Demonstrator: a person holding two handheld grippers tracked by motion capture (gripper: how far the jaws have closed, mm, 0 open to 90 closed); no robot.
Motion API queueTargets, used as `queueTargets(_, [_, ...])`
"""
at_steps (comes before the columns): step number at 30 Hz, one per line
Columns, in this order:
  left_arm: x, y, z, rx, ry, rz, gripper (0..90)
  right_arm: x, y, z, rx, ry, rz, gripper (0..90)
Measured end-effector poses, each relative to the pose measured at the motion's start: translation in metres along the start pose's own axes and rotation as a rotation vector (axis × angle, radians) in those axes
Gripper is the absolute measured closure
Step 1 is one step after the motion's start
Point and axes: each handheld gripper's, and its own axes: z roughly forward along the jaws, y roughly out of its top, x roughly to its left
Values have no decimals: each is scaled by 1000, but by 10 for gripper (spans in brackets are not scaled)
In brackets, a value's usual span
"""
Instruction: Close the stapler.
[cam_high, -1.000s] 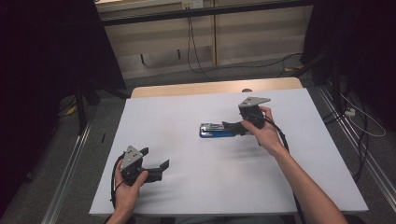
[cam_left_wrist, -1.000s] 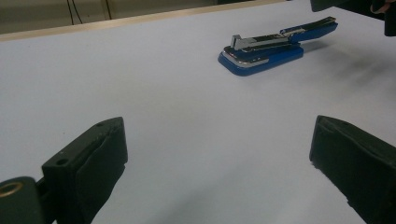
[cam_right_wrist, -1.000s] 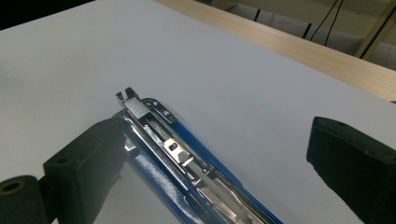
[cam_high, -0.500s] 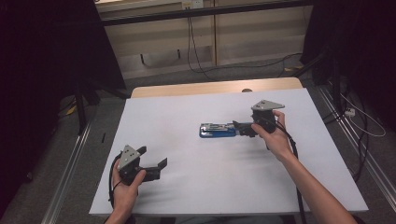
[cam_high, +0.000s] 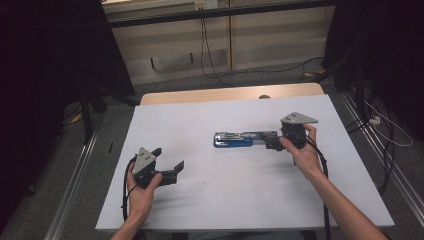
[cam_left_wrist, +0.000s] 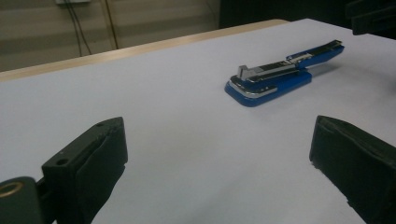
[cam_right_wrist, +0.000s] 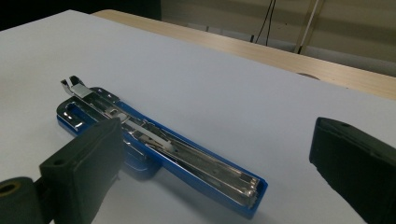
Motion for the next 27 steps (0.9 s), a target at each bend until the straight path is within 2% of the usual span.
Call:
queueTargets(5, [-1, 1, 8, 35, 4, 19, 43, -4, -2, -4, 5, 9, 20, 25])
queueTargets(7, [0, 2, 14, 56, 10, 10, 43, -5, -2, -4, 11, 0, 17, 30])
queueTargets(10, [2, 1, 26, 84, 17, 19, 40, -4, -3, -6, 9, 12, 19, 24])
queueTargets(16, [3, 5, 41, 88, 11, 24, 44, -3, -6, -11, -12, 29, 27, 25])
queueTargets(18, [2, 7, 47, 88, 10, 12, 48, -2, -8, -12, -10, 38, 33, 25])
queueTargets(19, [1, 8, 50, 89, 3, -7, 54, -2, -9, -12, -9, 39, 28, 25])
queueTargets(21, [1, 12, 56, 103, 2, -4, 55, -1, -11, -14, -13, 37, 36, 36])
queueTargets(23, [1, 15, 61, 92, 4, -8, 64, -1, -15, -16, -12, 42, 32, 63])
queueTargets(25, [1, 19, 65, 108, -1, 15, 72, -2, -17, -18, -20, 31, 30, 74])
queueTargets(27, [1, 21, 69, 104, -5, 8, 72, -3, -19, -20, -26, 20, 35, 98])
